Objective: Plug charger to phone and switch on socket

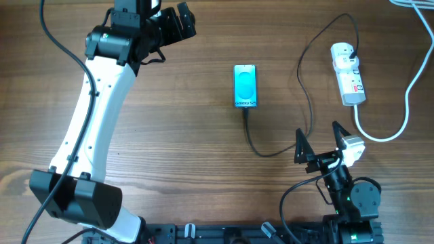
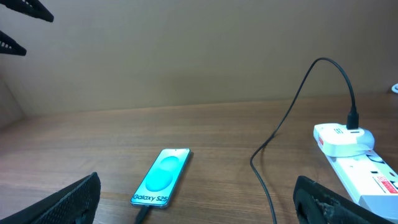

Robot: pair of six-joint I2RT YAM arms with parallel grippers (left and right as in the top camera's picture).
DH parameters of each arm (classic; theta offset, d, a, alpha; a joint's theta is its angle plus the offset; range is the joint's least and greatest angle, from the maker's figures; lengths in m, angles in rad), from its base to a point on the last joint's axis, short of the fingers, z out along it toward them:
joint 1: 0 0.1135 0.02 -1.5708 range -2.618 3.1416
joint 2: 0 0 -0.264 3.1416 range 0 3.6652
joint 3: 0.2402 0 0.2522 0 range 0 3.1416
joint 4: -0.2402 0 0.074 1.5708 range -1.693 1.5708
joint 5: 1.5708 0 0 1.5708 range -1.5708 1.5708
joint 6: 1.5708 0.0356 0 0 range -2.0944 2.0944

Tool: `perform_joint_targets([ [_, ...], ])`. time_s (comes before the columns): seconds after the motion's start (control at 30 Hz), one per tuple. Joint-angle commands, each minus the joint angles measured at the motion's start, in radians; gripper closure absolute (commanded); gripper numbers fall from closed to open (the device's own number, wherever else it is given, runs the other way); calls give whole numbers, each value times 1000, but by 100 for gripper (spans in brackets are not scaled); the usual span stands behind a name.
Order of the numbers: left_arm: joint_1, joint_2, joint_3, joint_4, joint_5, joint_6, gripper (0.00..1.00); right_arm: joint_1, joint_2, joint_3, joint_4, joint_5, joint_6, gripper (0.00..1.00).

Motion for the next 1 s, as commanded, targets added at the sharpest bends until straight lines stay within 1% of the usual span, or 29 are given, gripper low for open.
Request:
perform_joint_targets([
  [0.0, -2, 0, -9, 2, -6, 11, 0, 6, -14, -2, 3, 16, -11, 0],
  [0.47, -2, 0, -9, -9, -9, 11, 0, 6, -14, -2, 3, 16, -11, 0],
  [0.53, -2, 0, -8, -68, -8, 11, 0, 6, -14, -2, 3, 17, -11, 0],
  [0.57, -2, 6, -10, -166, -10, 12, 0, 6, -14, -2, 3, 16, -11, 1],
  [0.6, -2, 5, -23, -280, -42, 12, 0, 6, -14, -2, 3, 16, -11, 0],
  [0.63, -2, -11, -54, -362, -92, 12, 0, 6, -14, -2, 3, 16, -11, 0],
  [0.67, -3, -27, -82, -394, -116, 11, 0, 6, -14, -2, 3, 16, -11, 0],
  [0.7, -3, -92, -176, -382, -134, 12, 0, 6, -14, -2, 3, 16, -11, 0],
  [0.73, -2, -158, -264, -332, -134, 12, 0, 6, -14, -2, 3, 16, -11, 0],
  [0.77, 2, -217, -339, -278, -133, 12, 0, 6, -14, -2, 3, 16, -11, 0],
  [0.8, 8, -318, -466, -179, -133, 20, 0, 6, -14, -2, 3, 16, -11, 0],
  [0.83, 15, -415, -590, -86, -132, 72, 0, 6, -14, -2, 3, 16, -11, 0],
  [0.93, 35, -642, -835, 52, -129, 142, 0, 6, -14, -2, 3, 17, -11, 0],
  [0.97, 45, -729, -915, 85, -129, 145, 0, 6, -14, -2, 3, 17, -11, 0],
])
